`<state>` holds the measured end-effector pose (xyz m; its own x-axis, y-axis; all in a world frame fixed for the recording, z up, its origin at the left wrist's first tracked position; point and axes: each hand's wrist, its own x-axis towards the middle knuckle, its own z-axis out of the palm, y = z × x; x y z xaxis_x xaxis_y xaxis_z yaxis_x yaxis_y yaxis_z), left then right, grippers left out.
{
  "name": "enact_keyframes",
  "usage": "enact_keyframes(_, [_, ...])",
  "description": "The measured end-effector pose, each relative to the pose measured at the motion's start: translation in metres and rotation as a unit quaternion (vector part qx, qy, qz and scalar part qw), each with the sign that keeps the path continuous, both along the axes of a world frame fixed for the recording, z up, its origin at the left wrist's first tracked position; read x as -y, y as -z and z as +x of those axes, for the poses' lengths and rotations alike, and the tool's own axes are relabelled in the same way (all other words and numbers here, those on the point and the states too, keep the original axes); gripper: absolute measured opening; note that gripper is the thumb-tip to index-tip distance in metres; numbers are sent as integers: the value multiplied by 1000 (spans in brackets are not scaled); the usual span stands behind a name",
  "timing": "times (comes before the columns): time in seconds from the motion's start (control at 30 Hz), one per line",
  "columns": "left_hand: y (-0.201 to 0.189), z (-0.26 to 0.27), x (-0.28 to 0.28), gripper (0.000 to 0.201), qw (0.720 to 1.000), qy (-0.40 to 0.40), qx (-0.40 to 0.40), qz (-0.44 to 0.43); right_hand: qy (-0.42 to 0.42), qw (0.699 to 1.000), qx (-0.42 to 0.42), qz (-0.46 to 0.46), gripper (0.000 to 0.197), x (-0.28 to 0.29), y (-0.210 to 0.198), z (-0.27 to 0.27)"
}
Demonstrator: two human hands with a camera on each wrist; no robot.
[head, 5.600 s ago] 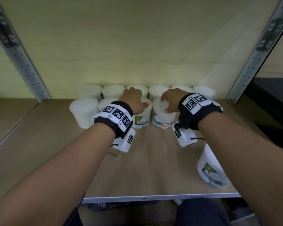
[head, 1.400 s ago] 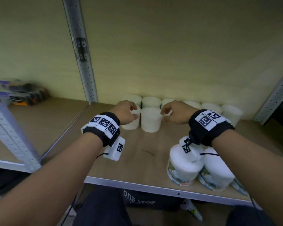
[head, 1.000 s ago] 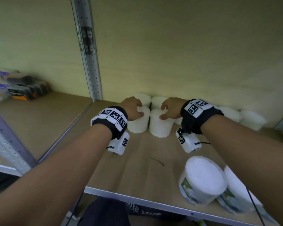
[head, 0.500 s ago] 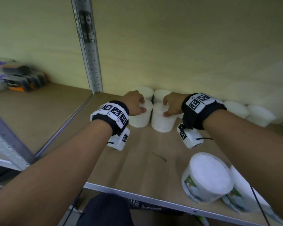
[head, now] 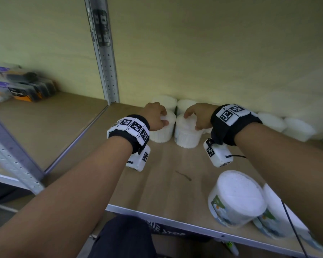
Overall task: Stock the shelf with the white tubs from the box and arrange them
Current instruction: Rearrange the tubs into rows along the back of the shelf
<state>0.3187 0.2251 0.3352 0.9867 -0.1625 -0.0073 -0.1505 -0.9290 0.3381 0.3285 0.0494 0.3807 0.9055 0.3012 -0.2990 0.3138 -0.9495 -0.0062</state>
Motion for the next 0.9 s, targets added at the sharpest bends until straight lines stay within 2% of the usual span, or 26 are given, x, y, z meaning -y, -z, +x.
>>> enact_keyframes(0.17, [0, 1, 0, 47, 1000, 0, -1, 0, 10, 998, 54, 17, 50, -5, -1, 5])
enact_keyframes(0.37, [1, 3, -1, 46, 1000, 3, -1, 4, 57, 998, 11, -29, 66, -8, 7, 5])
enact_keyframes(0.77, [2, 4, -2, 47, 1000, 5, 1, 7, 27, 998, 9, -52, 60, -9, 5, 6])
enact_keyframes(0.9, [2, 4, -2, 47, 1000, 6, -2, 9, 18, 999, -9, -24, 63, -4, 1, 4])
